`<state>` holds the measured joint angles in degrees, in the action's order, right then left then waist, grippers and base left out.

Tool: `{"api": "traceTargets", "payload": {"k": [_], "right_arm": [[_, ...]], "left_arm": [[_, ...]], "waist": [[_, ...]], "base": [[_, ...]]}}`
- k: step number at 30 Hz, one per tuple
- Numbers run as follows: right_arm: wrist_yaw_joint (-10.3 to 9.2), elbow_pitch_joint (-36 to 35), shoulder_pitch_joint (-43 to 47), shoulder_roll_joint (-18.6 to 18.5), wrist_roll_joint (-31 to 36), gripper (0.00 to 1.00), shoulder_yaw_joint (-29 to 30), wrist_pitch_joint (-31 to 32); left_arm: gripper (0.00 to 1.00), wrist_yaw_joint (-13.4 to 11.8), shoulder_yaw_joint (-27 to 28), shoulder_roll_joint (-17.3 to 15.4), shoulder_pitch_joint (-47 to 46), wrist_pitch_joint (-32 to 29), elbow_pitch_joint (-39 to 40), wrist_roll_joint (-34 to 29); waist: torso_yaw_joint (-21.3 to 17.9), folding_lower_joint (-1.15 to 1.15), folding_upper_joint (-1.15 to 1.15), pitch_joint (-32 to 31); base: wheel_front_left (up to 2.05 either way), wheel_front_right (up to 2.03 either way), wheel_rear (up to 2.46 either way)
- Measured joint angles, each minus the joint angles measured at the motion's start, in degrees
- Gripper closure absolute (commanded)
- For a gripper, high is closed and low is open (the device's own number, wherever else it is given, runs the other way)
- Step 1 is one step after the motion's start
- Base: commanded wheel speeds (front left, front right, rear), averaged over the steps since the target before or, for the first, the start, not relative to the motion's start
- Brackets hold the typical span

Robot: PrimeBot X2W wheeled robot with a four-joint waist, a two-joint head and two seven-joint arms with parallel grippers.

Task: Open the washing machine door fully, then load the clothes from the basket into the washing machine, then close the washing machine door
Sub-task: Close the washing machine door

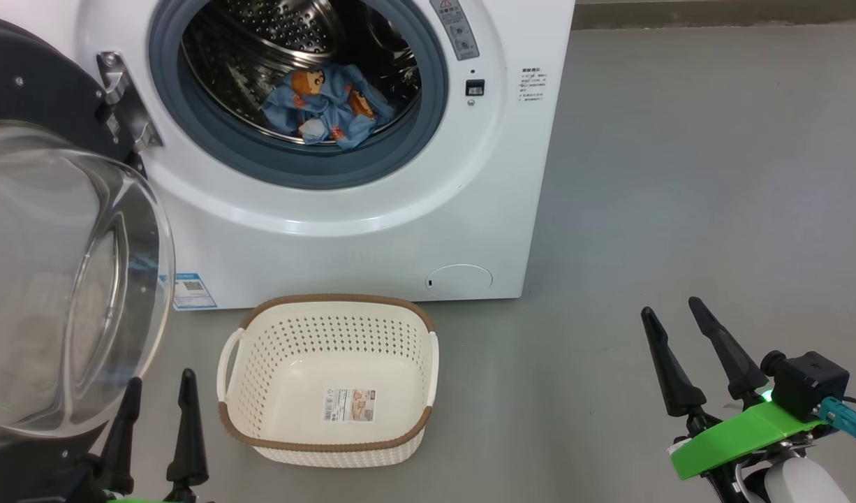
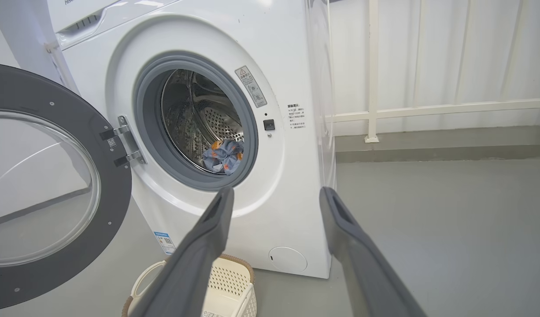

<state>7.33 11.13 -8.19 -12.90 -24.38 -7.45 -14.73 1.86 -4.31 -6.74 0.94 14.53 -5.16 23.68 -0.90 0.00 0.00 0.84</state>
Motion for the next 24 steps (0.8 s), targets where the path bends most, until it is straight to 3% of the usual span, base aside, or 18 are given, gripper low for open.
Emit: {"api": "traceTargets", "payload": {"k": [24], "right_arm": [[0.00,0.3,0.0,0.0,0.0,0.00,-0.5,0.0]], "left_arm": [[0.00,-0.2,-0.2,-0.5,0.0,0.0,-0.6,0.1]], "waist": [[2.7,0.00,0.00,-0.2]], "base": [[0.00,0.00,0.00]]}}
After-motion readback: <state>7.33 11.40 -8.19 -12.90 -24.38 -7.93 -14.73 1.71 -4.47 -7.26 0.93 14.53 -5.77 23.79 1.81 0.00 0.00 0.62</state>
